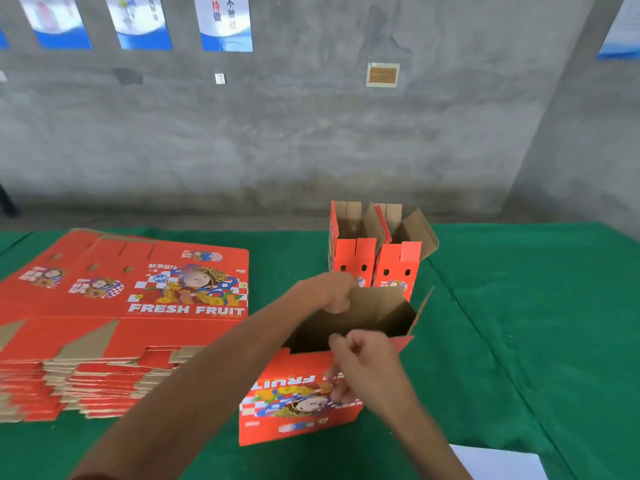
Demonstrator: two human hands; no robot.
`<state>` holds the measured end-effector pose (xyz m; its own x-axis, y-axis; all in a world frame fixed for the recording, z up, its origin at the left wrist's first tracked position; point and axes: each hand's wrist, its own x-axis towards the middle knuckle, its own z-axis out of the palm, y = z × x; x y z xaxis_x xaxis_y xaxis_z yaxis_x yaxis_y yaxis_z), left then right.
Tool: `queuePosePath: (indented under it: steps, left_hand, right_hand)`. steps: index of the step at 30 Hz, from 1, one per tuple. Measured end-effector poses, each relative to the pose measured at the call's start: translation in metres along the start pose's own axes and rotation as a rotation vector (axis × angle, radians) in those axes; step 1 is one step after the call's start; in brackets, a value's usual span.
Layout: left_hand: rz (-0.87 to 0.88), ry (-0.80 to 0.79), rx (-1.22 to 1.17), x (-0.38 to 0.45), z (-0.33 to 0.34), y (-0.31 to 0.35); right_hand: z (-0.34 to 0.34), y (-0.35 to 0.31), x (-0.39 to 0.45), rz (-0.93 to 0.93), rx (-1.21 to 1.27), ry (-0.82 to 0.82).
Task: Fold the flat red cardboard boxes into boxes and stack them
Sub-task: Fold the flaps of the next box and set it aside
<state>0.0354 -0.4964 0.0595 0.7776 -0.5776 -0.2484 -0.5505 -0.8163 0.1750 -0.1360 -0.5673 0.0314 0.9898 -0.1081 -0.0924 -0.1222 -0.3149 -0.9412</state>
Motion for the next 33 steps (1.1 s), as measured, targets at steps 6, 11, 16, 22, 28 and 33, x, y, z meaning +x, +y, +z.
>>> queuePosePath:
  steps: [6,11,16,22,28,33]
  left_hand:
    - [0.056,-0.068,-0.09,-0.003,0.005,-0.023]
    - [-0.023,0.033,-0.095,0.0,0.018,-0.049]
    - [0.03,0.221,0.153,-0.003,0.02,-0.074]
    - [-0.003,0.157,0.307,-0.005,0.022,-0.094]
    - [0.012,0.203,0.472,-0.003,0.024,-0.095]
    - [-0.016,0.267,0.399,-0.015,0.031,-0.121]
  right_hand:
    - [-0.036,-0.022,0.033,-0.421,-0.873,0.156]
    - [-0.057,-0.005,0.06,-0.105,-1.114,-0.304]
    - [-0.071,0.012,0.084,-0.476,-1.222,-0.298]
    - [-0.078,0.022,0.1,-0.546,-1.308,-0.427]
    - [-0.087,0.019,0.093,-0.249,-1.288,-0.57]
    - [-0.11,0.029,0.081,-0.169,-1.188,-0.526]
